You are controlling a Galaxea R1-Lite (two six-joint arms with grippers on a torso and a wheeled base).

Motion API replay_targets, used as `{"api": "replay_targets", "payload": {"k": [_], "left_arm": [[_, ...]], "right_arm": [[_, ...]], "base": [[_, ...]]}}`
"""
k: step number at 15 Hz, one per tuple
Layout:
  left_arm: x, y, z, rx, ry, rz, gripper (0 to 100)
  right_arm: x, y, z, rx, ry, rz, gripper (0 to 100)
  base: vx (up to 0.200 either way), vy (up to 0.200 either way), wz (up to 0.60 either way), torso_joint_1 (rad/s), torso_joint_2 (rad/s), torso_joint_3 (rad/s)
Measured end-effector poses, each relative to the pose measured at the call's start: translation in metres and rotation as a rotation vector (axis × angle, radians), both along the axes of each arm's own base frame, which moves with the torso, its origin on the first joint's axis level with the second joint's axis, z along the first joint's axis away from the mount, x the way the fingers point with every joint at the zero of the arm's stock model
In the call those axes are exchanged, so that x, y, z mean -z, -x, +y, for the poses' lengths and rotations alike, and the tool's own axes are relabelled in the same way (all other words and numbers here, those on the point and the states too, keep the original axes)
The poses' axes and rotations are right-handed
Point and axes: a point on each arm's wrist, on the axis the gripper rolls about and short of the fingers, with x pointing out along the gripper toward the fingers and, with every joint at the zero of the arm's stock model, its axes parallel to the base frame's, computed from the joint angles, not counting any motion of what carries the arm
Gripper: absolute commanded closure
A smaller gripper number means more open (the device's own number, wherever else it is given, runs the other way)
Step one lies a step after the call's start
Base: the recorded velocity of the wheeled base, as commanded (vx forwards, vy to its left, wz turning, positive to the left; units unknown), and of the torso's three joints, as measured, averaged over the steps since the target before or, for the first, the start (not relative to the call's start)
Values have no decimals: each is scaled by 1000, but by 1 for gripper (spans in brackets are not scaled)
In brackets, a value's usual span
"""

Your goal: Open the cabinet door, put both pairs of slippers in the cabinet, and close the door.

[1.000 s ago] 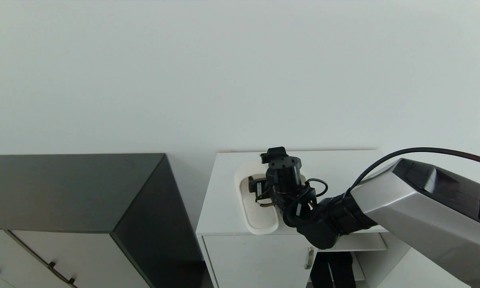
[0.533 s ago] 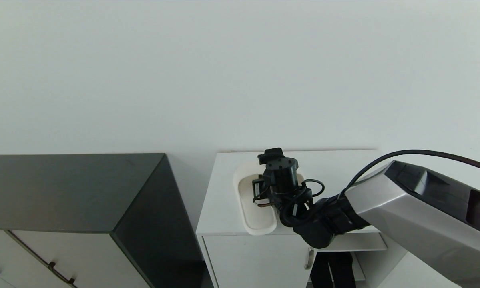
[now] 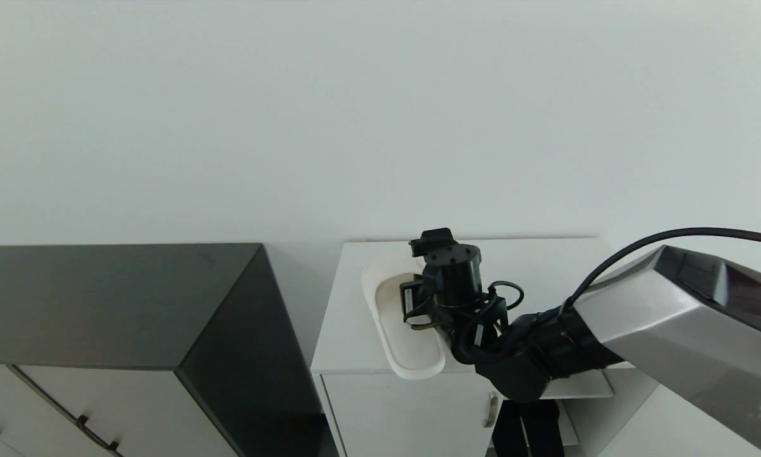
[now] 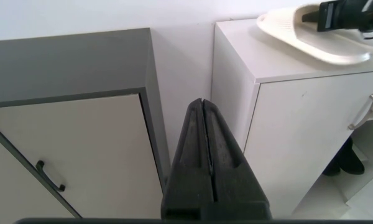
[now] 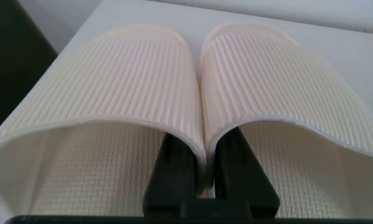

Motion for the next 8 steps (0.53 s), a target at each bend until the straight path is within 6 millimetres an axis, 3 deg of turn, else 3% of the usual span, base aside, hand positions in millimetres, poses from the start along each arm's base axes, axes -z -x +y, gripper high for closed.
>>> {"api": "replay_targets", "payload": {"k": [6, 8], "left_arm": [[0, 0, 0, 0, 1, 0, 100], [0, 0, 0, 0, 1, 0, 100]], "right_arm": [[-14, 70, -50, -101, 55, 34, 100], [-20, 84, -63, -118, 63, 30, 100]], "base": [[0, 0, 0, 0, 0, 0], [0, 0, 0, 0, 0, 0]]}}
